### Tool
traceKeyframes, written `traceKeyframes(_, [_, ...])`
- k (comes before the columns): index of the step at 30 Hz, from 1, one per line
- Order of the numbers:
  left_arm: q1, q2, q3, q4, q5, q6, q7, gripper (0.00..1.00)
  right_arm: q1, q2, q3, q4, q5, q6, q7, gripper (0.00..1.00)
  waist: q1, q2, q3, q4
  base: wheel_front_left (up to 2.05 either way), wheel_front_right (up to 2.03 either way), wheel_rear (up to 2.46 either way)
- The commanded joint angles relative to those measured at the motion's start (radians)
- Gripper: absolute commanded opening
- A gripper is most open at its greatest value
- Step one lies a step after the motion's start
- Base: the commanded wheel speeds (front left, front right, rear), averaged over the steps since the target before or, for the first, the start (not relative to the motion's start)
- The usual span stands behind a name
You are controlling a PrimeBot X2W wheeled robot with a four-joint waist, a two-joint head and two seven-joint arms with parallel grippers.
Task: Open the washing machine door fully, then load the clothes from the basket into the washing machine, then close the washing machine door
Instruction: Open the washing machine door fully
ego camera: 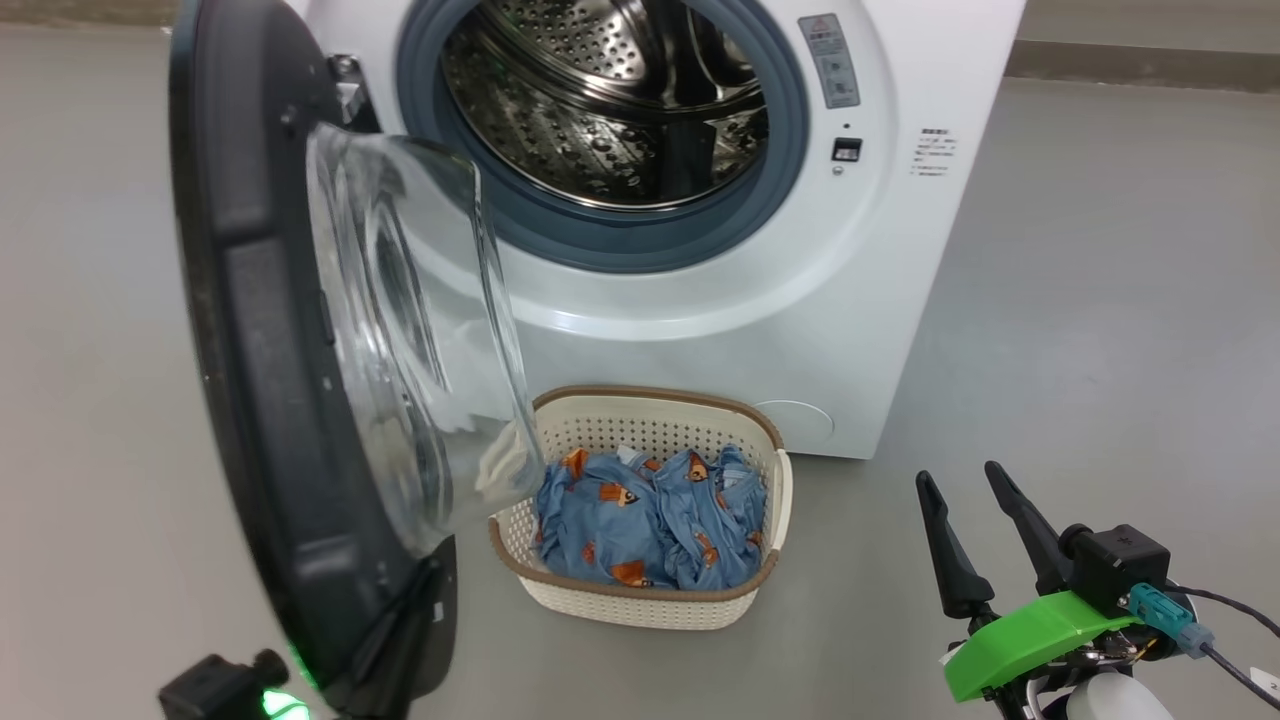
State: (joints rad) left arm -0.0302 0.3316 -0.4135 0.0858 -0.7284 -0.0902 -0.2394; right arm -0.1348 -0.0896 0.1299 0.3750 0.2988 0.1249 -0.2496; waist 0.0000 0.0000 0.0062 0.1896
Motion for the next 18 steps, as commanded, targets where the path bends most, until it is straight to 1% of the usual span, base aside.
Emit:
traceKeyframes(1, [-0.029,0.05,0.08,0.003,-0.021,0.033,-0.014,0.0,-0.018,-0.004,0.023,-0.021,-0.001,0.006,-0.012,1.0,0.0,0.0,-0.001,0.015,0.0,0.0,0.0])
traceKeyframes(12, [-0.029,0.095,0.132,0.023,-0.038,0.053,-0.014,0.0,-0.024,0.004,0.015,-0.018,-0.01,0.006,-0.012,1.0,0.0,0.0,0.015,0.059,0.0,0.0,0.0])
traceKeyframes(18, [-0.044,0.119,0.165,0.058,-0.05,0.065,-0.012,0.0,-0.031,0.01,0.011,-0.014,-0.014,0.006,-0.012,1.0,0.0,0.0,0.022,0.09,0.0,0.0,0.0])
